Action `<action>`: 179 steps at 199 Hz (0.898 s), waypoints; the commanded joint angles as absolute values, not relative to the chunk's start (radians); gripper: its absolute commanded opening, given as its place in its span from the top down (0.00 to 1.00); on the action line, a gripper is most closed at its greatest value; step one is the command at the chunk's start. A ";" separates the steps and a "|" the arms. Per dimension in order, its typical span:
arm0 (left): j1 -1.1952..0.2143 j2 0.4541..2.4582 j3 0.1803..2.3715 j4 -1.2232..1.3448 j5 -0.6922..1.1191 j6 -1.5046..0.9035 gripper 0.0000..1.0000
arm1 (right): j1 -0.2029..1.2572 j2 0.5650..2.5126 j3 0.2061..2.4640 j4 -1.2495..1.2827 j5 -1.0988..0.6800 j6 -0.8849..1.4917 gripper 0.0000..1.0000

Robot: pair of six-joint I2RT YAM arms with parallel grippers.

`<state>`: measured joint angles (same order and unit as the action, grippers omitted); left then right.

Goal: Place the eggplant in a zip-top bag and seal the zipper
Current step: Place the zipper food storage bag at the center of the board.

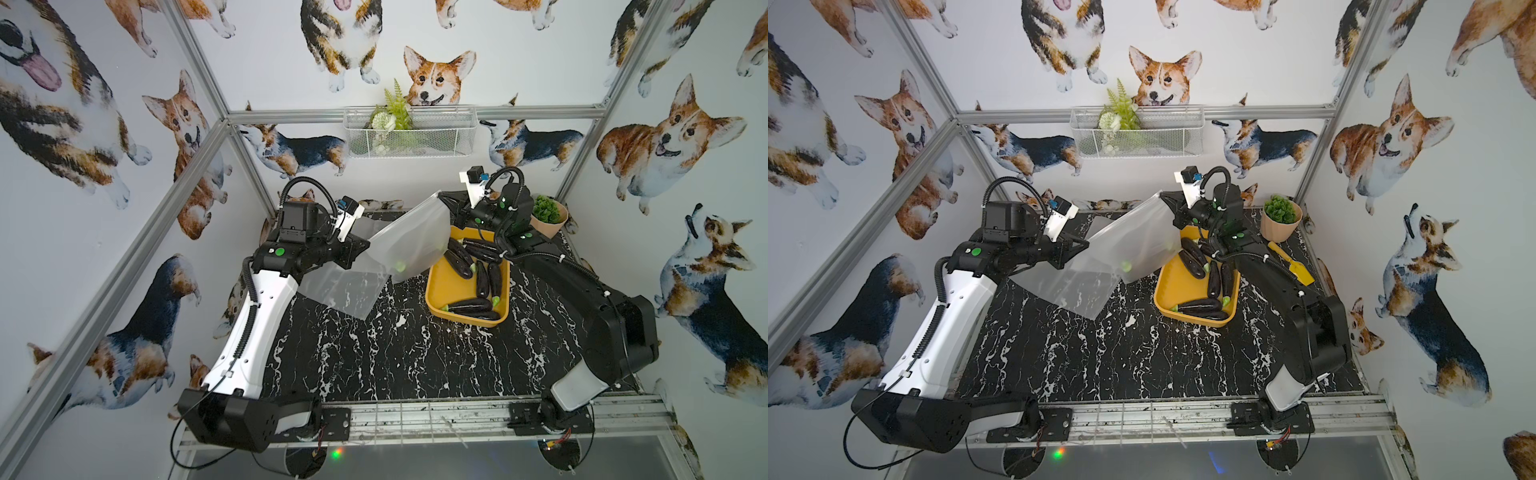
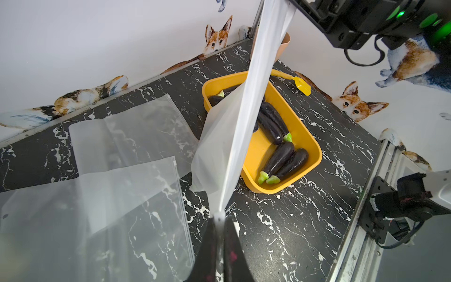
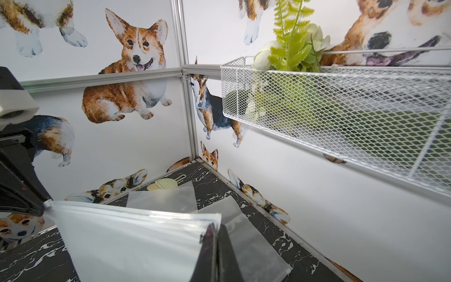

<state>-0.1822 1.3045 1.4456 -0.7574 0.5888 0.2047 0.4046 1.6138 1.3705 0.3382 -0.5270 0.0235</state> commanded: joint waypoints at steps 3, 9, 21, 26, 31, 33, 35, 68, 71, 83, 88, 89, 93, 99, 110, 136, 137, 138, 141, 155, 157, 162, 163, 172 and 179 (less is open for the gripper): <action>-0.175 1.305 1.466 -0.839 0.548 0.173 1.00 | 0.413 1.606 1.396 0.382 -0.386 0.015 1.00; -0.181 1.305 1.480 -0.825 0.565 0.159 1.00 | 0.430 1.598 1.401 0.373 -0.383 -0.002 1.00; -0.210 1.304 1.519 -0.798 0.555 0.132 1.00 | 0.469 1.584 1.421 0.344 -0.378 -0.026 1.00; -0.227 1.306 1.542 -0.792 0.545 0.126 1.00 | 0.483 1.578 1.431 0.335 -0.376 -0.026 1.00; -0.242 1.311 1.571 -0.790 0.530 0.121 1.00 | 0.497 1.572 1.445 0.323 -0.370 -0.023 1.00; -0.256 1.312 1.582 -0.790 0.522 0.119 1.00 | 0.501 1.570 1.451 0.316 -0.368 -0.024 1.00; -0.259 1.315 1.595 -0.790 0.515 0.118 1.00 | 0.506 1.567 1.457 0.311 -0.366 -0.025 1.00; -0.463 1.381 1.800 -0.822 0.375 0.114 1.00 | 0.543 1.496 1.526 0.172 -0.227 -0.080 1.00; -0.480 1.388 1.812 -0.823 0.371 0.111 1.00 | 0.542 1.485 1.526 0.162 -0.205 -0.088 1.00; -0.549 1.419 1.858 -0.824 0.349 0.097 1.00 | 0.536 1.442 1.517 0.110 -0.110 -0.111 1.00; -0.575 1.431 1.875 -0.822 0.341 0.093 1.00 | 0.530 1.419 1.509 0.089 -0.072 -0.113 1.00; -0.580 1.433 1.878 -0.821 0.340 0.092 1.00 | 0.528 1.414 1.507 0.085 -0.066 -0.112 1.00; -0.601 1.441 1.886 -0.815 0.336 0.086 1.00 | 0.519 1.394 1.497 0.069 -0.043 -0.107 1.00; -0.633 1.452 1.896 -0.803 0.334 0.078 1.00 | 0.505 1.360 1.480 0.047 -0.009 -0.091 1.00; -0.689 1.475 1.915 -0.784 0.337 0.069 1.00 | 0.470 1.293 1.449 0.000 0.058 -0.049 1.00; -0.803 1.552 1.989 -0.779 0.322 0.054 1.00 | 0.404 1.109 1.357 -0.151 0.280 -0.018 1.00; -0.806 1.559 1.992 -0.778 0.322 0.053 1.00 | 0.403 1.096 1.355 -0.157 0.290 -0.019 1.00; -0.810 1.559 1.994 -0.778 0.319 0.052 1.00 | 0.401 1.086 1.350 -0.163 0.294 -0.019 1.00; -0.820 1.570 1.999 -0.775 0.318 0.048 1.00 | 0.392 1.058 1.335 -0.190 0.329 -0.018 1.00; -0.858 1.611 2.020 -0.758 0.332 0.026 1.00 | 0.363 0.966 1.294 -0.272 0.393 -0.007 1.00; -0.864 1.618 2.023 -0.755 0.331 0.021 1.00 | 0.358 0.954 1.289 -0.287 0.403 -0.004 1.00; -0.878 1.634 2.028 -0.745 0.329 0.008 1.00 | 0.351 0.929 1.280 -0.326 0.435 0.002 1.00; -0.881 1.637 2.029 -0.743 0.330 0.005 1.00 | 0.348 0.925 1.279 -0.334 0.443 0.002 1.00; -0.906 1.665 2.040 -0.722 0.353 -0.011 1.00 | 0.338 0.878 1.266 -0.403 0.503 0.002 1.00; -0.931 1.705 2.052 -0.711 0.357 -0.021 1.00 | 0.335 0.849 1.251 -0.444 0.546 -0.002 1.00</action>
<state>-0.8806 1.6348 2.0232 -0.7731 0.3382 0.0341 0.3519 0.9272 1.2858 -0.2283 0.3157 -0.0265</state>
